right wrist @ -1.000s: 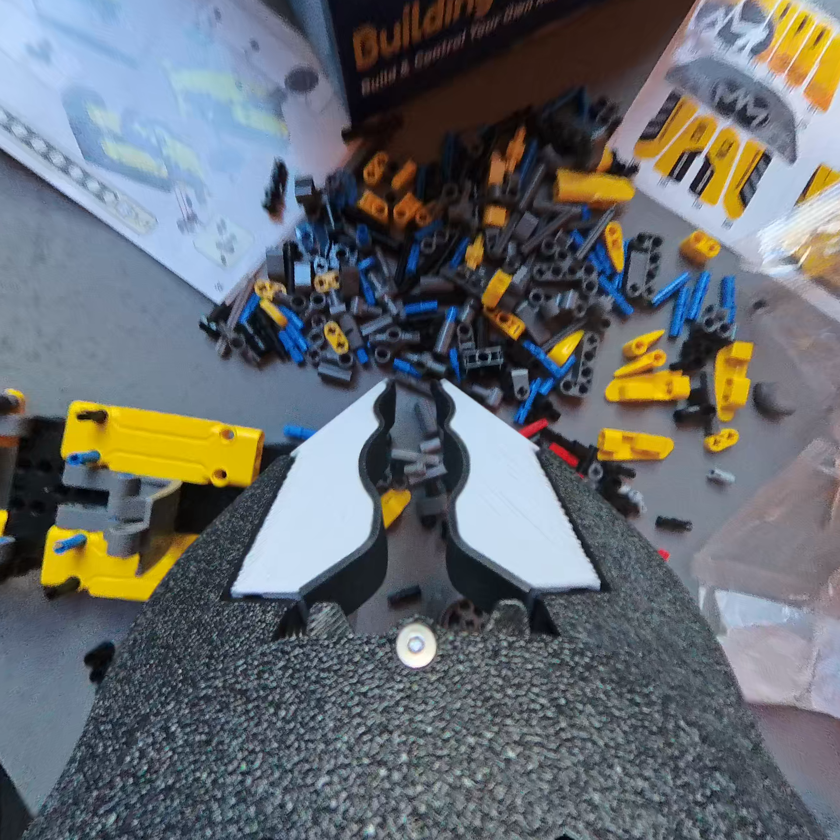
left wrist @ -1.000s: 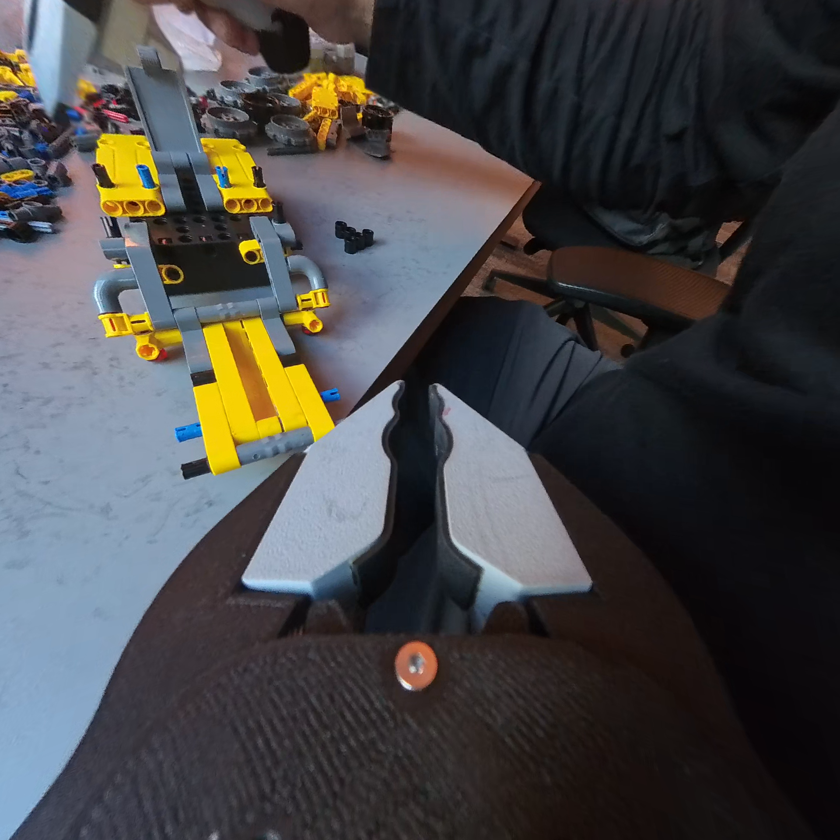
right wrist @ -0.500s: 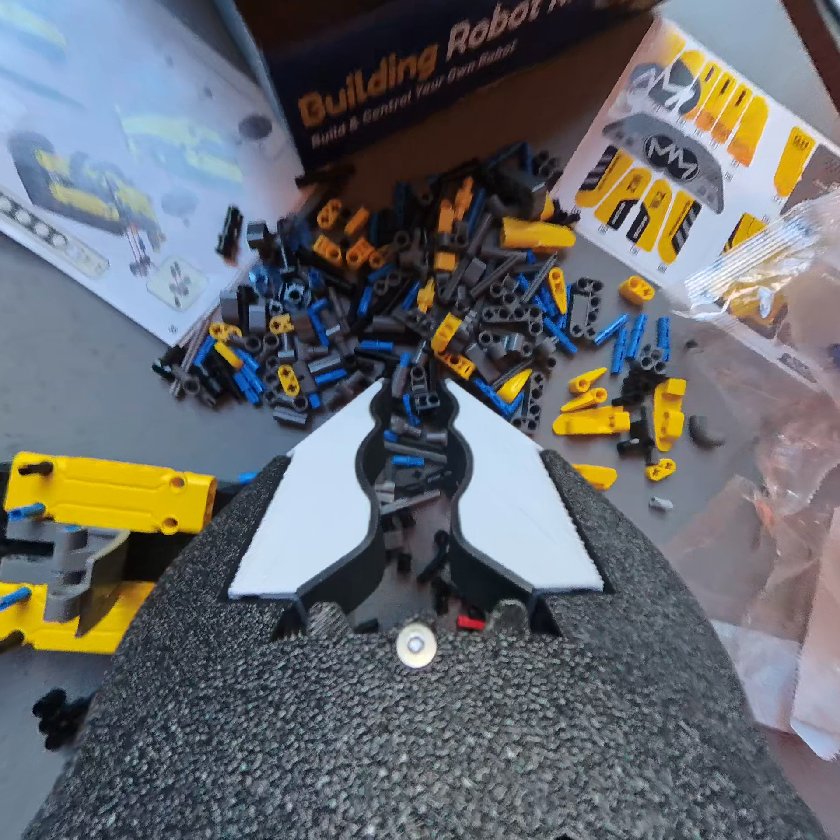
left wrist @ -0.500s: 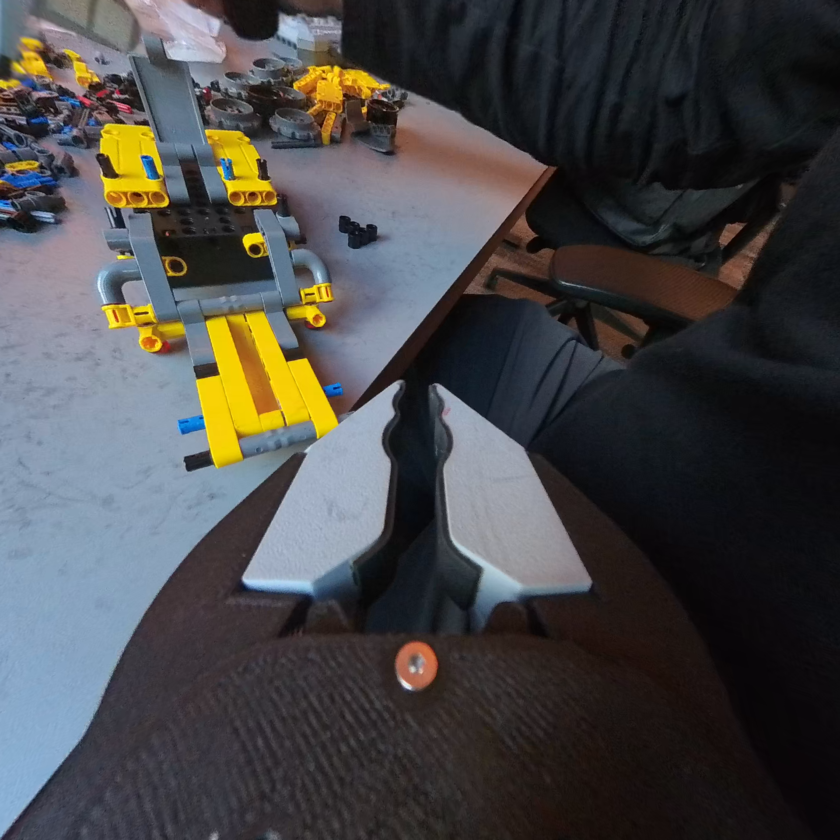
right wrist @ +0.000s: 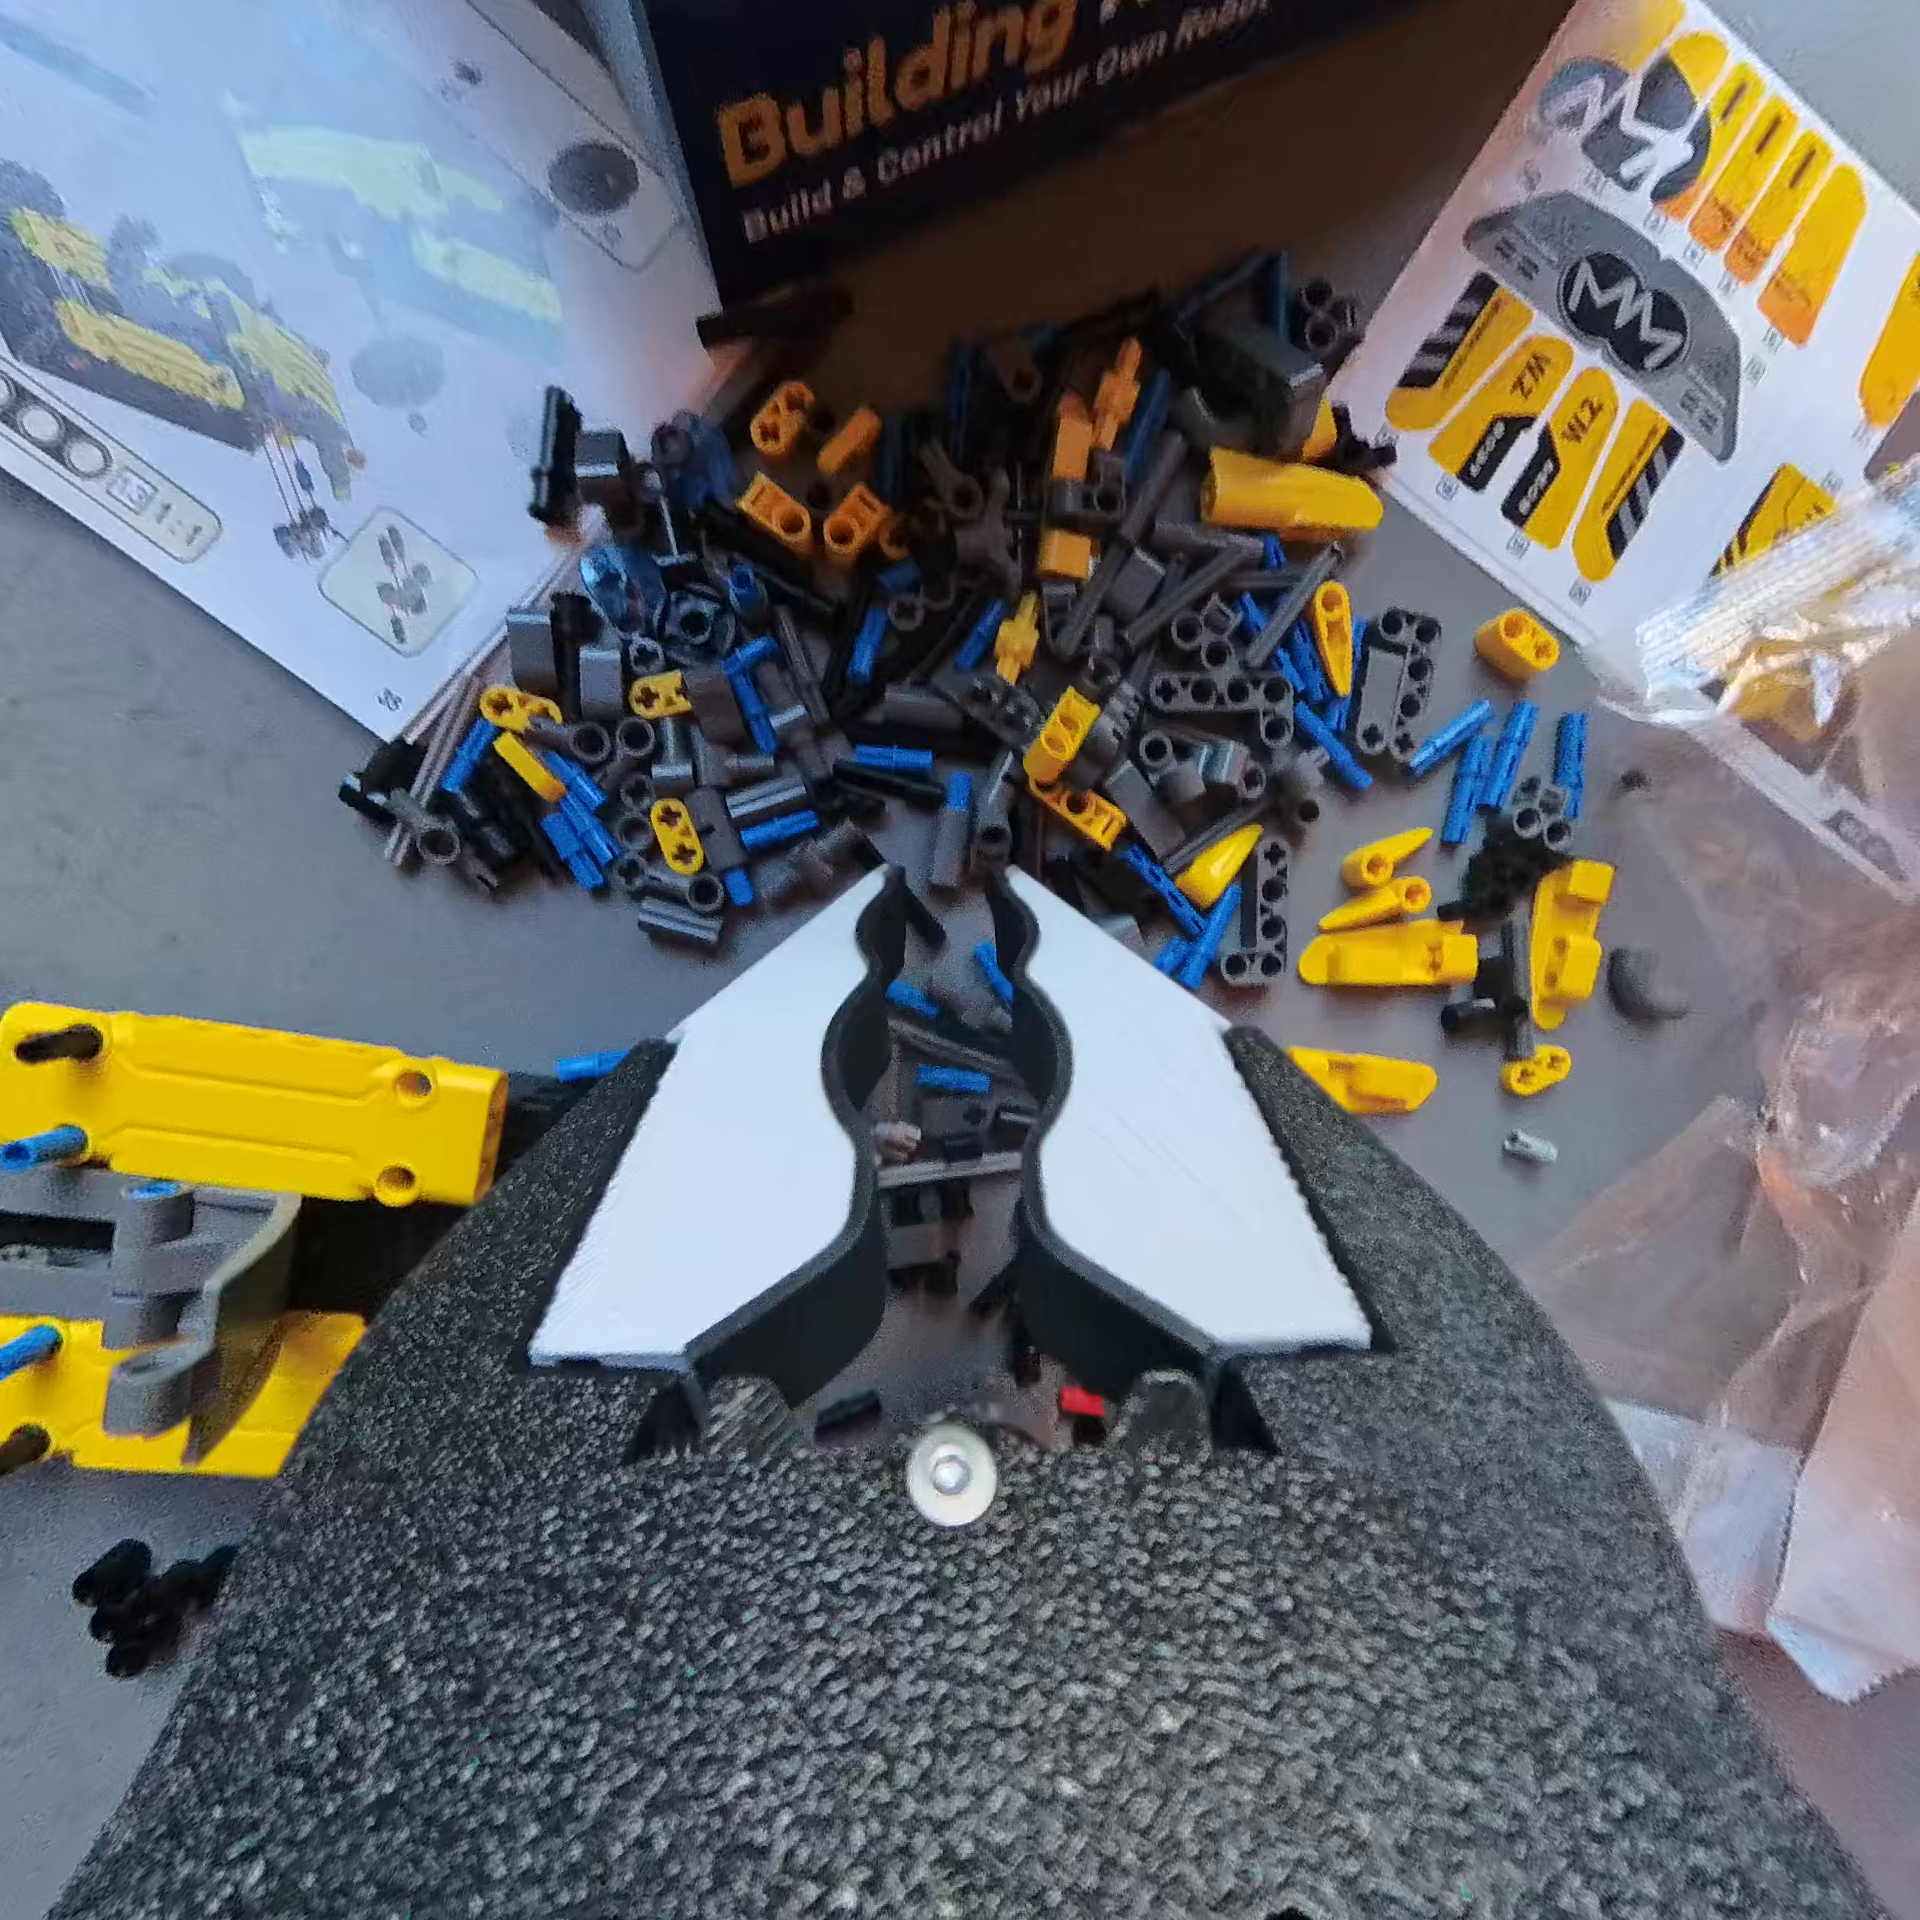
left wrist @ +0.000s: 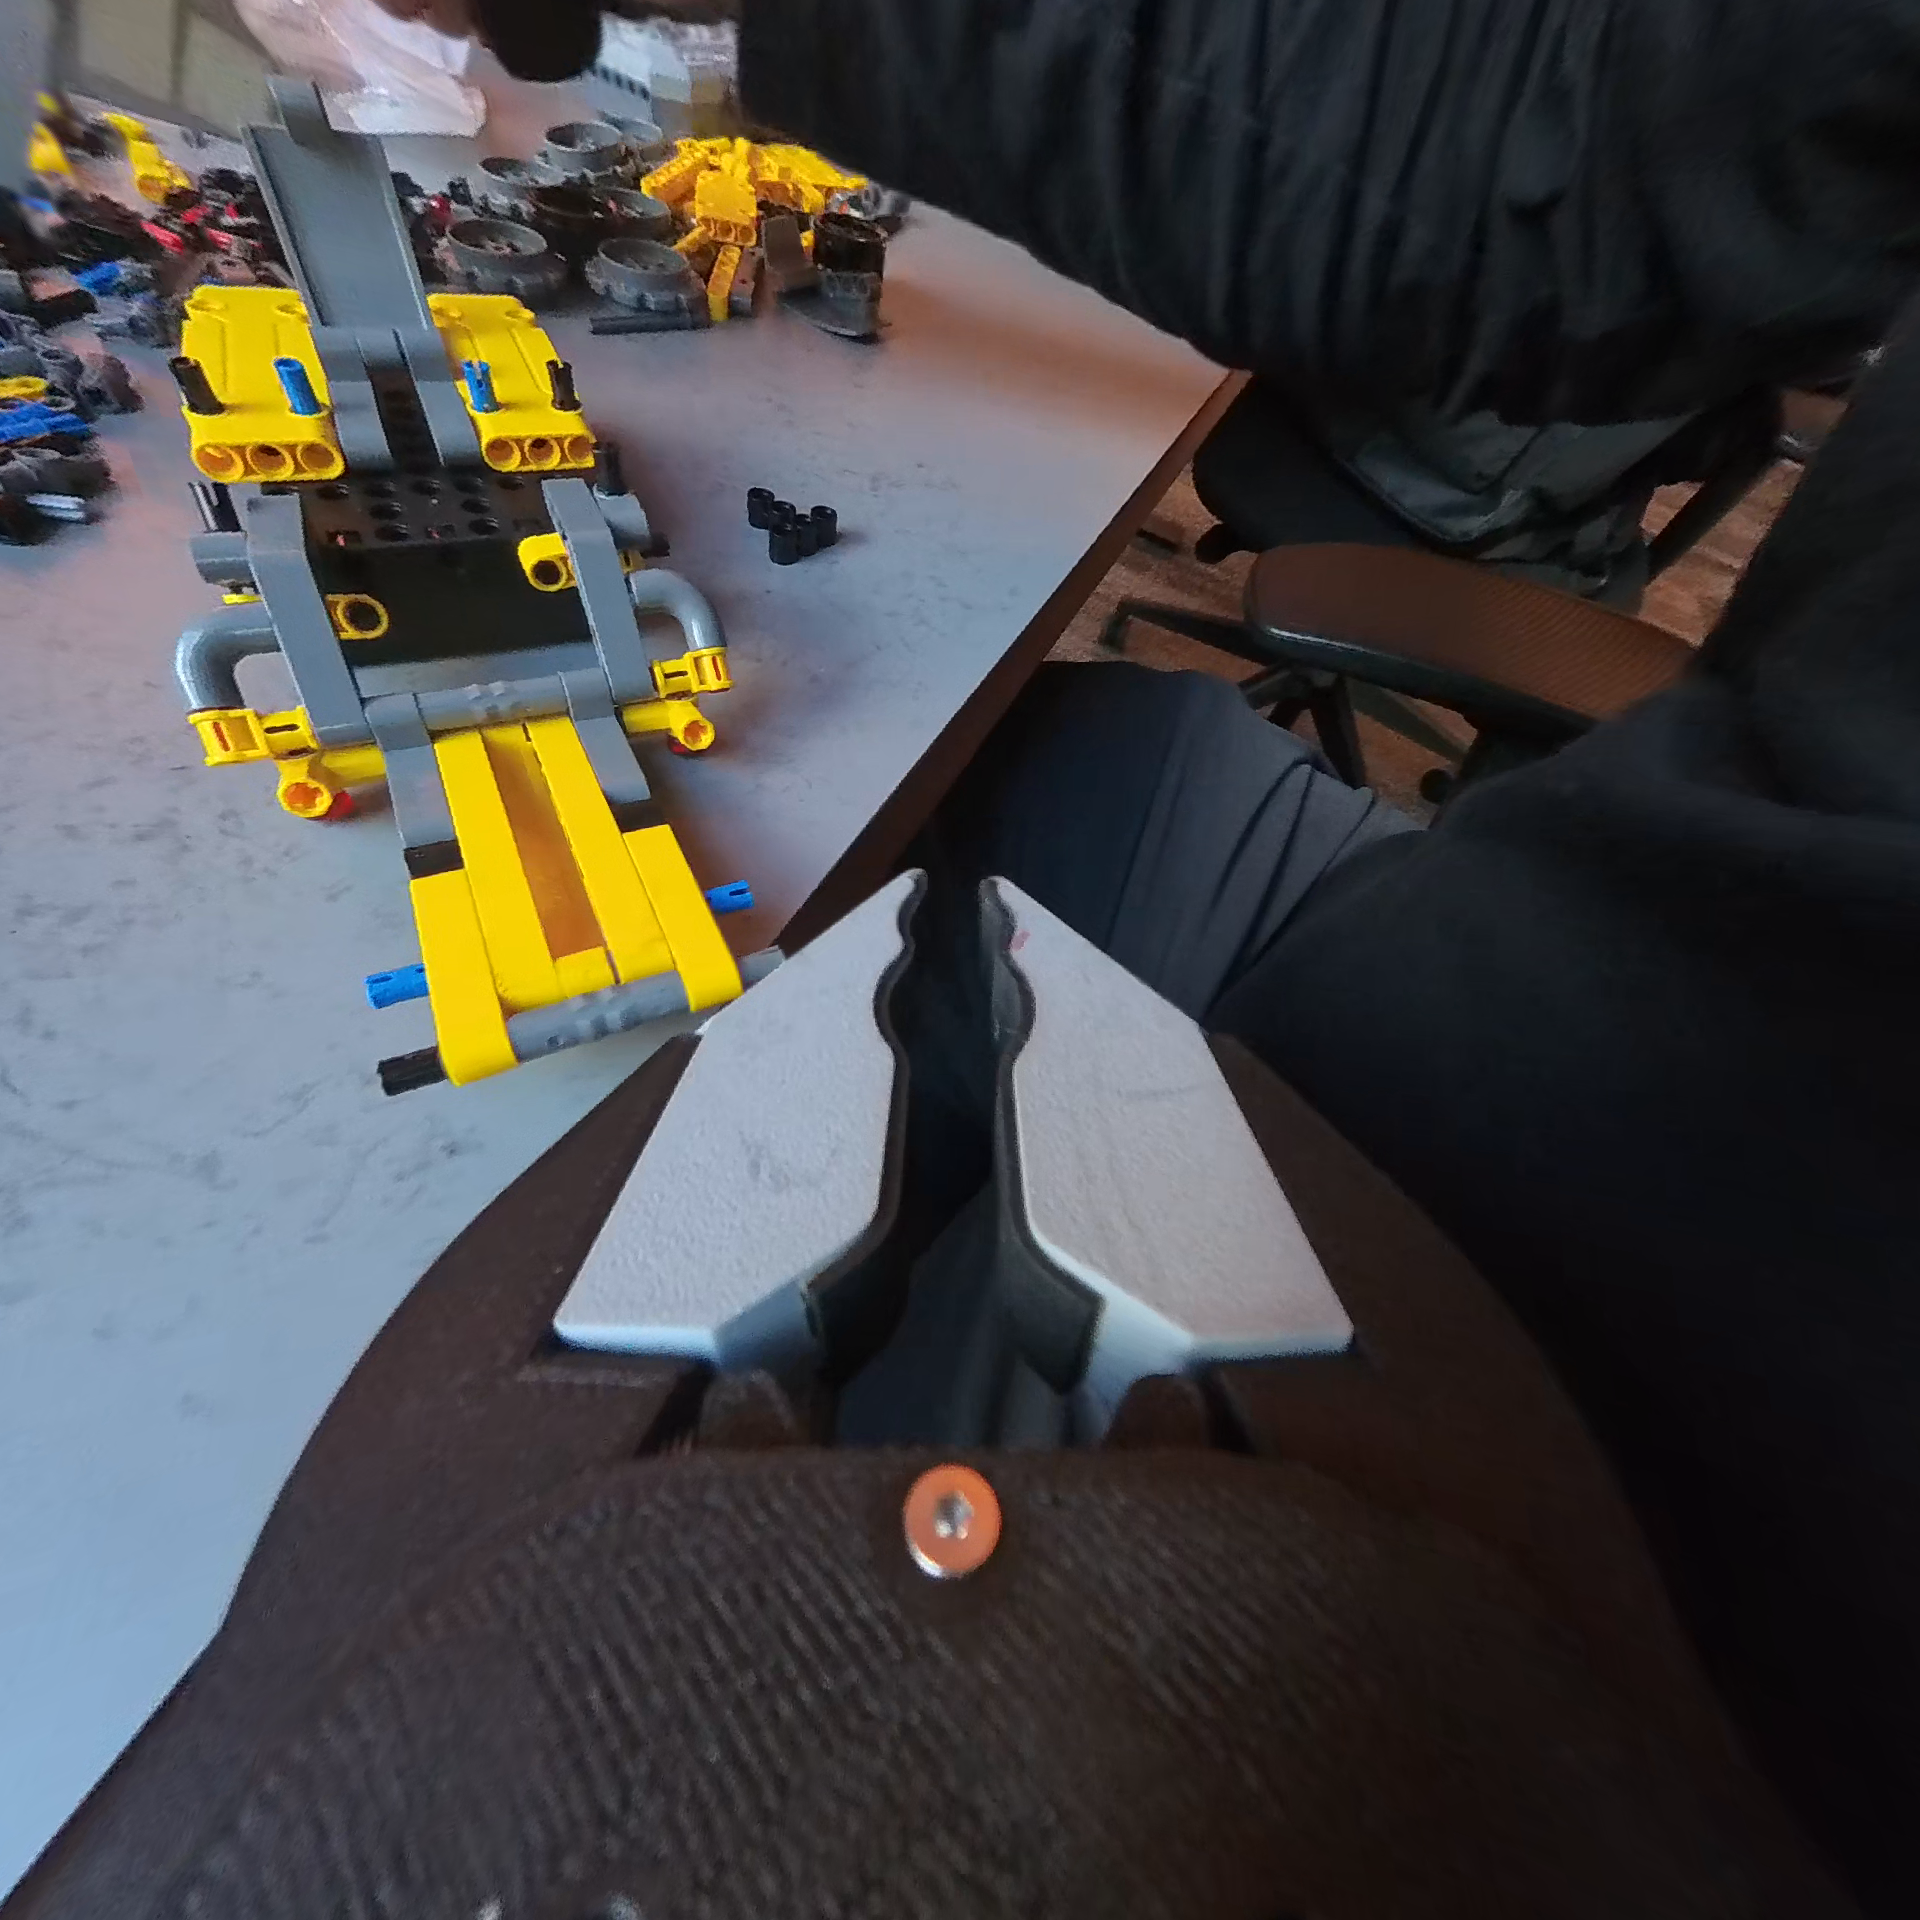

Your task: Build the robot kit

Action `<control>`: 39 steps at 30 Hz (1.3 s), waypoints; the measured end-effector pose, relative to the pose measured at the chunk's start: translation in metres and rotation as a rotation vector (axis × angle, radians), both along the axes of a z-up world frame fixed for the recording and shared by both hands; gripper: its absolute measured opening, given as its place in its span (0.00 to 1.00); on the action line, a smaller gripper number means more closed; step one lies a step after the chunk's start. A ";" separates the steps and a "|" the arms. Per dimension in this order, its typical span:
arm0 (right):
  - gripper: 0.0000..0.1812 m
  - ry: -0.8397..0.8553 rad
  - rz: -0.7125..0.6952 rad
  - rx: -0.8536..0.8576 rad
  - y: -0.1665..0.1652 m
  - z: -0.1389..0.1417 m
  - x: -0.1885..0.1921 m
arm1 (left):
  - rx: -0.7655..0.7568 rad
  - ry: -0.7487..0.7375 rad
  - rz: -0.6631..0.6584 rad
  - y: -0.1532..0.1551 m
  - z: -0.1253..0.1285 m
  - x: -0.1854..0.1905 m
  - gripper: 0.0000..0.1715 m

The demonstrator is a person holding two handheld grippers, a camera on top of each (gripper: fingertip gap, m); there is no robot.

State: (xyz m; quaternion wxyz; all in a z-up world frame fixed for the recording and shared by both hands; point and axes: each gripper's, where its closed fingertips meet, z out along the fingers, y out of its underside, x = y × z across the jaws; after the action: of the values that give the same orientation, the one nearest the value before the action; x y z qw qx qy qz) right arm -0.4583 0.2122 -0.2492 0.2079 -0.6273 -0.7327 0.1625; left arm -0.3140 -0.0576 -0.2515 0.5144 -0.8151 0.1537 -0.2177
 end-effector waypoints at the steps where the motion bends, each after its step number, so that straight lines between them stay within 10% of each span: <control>1: 0.09 -0.005 0.006 -0.001 -0.001 -0.003 -0.004 | -0.001 0.006 0.000 0.000 0.000 0.000 0.03; 21: 0.04 -0.069 -0.003 -0.020 -0.004 -0.017 0.001 | -0.001 0.004 0.007 -0.002 0.001 -0.003 0.03; 31: 0.04 -0.356 0.226 0.411 0.016 -0.007 0.032 | -0.003 0.011 -0.010 -0.003 0.001 0.002 0.03; 39: 0.04 -0.288 0.167 0.310 0.013 -0.007 0.045 | 0.001 0.024 0.004 -0.004 0.002 -0.002 0.03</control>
State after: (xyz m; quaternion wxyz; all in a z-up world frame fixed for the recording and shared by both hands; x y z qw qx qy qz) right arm -0.4136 0.2250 -0.2558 0.1807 -0.5419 -0.8204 -0.0266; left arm -0.3157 -0.0616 -0.2498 0.5132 -0.8178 0.1582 -0.2066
